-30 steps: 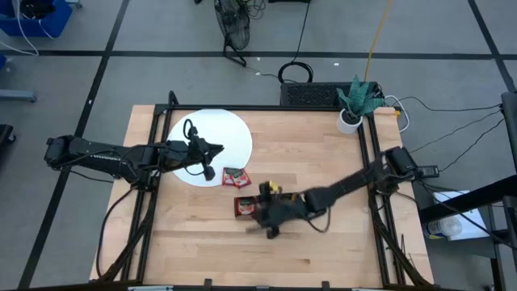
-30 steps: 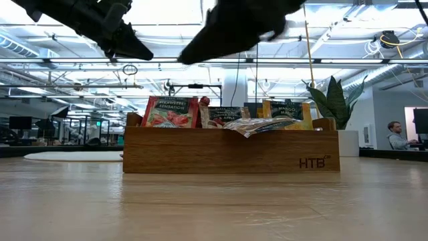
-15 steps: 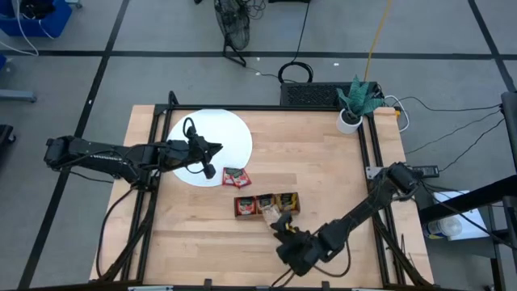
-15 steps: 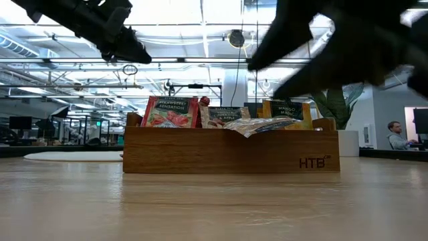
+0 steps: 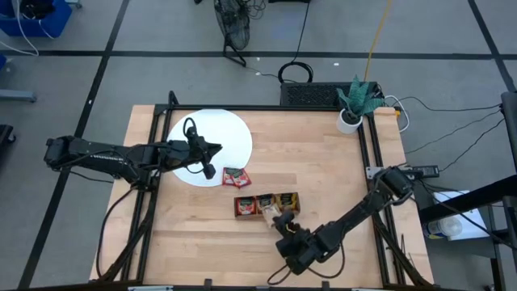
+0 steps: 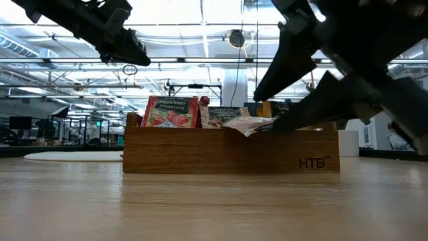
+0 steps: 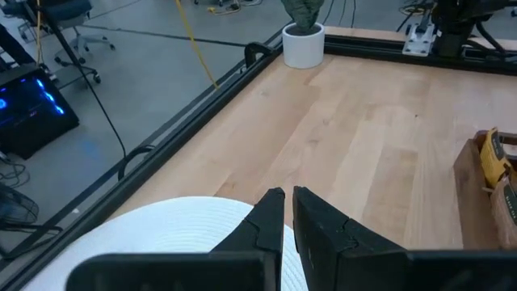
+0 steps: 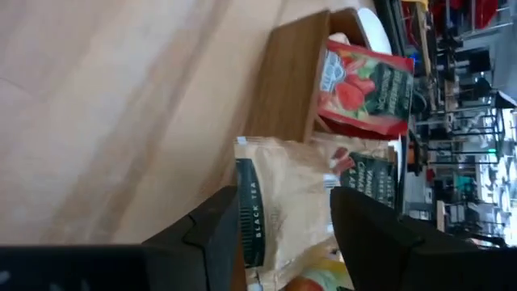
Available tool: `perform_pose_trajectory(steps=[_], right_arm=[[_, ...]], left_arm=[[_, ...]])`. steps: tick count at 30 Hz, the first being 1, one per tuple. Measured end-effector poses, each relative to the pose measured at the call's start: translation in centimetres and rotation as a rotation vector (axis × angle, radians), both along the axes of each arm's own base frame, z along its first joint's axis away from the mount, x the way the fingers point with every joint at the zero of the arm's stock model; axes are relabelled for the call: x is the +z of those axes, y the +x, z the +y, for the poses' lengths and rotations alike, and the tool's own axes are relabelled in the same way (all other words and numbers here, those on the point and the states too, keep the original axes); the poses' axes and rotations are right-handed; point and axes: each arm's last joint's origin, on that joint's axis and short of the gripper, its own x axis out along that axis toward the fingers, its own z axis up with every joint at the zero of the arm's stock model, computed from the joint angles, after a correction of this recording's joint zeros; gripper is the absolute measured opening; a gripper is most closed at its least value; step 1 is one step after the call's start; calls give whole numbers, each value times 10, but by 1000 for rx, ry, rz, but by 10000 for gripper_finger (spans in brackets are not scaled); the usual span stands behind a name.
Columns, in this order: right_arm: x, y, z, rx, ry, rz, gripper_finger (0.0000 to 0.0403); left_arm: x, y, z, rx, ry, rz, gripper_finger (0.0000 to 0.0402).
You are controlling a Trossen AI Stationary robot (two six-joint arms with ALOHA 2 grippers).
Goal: Pick & Place Tea
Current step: Put the brown tea bag into the middle section of the wooden organizer
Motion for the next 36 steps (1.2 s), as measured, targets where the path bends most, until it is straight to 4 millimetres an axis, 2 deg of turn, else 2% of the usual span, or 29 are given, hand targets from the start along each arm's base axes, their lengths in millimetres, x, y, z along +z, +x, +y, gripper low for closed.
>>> perform_pose_trajectory(steps=[7, 21, 30, 33, 36], right_arm=[[-9, -1, -10, 3, 18, 56, 172], [-4, 7, -15, -30, -95, -23, 171], [-2, 11, -15, -26, -77, -46, 171], [-2, 12, -10, -3, 28, -56, 171], [5, 15, -4, 10, 351, -48, 171]], left_arm=[[0, 0, 0, 0, 0, 0, 37], [0, 0, 0, -2, 2, 1, 37], [0, 0, 0, -2, 3, 2, 37], [0, 0, 0, -3, 4, 2, 37], [0, 0, 0, -3, 4, 3, 37]])
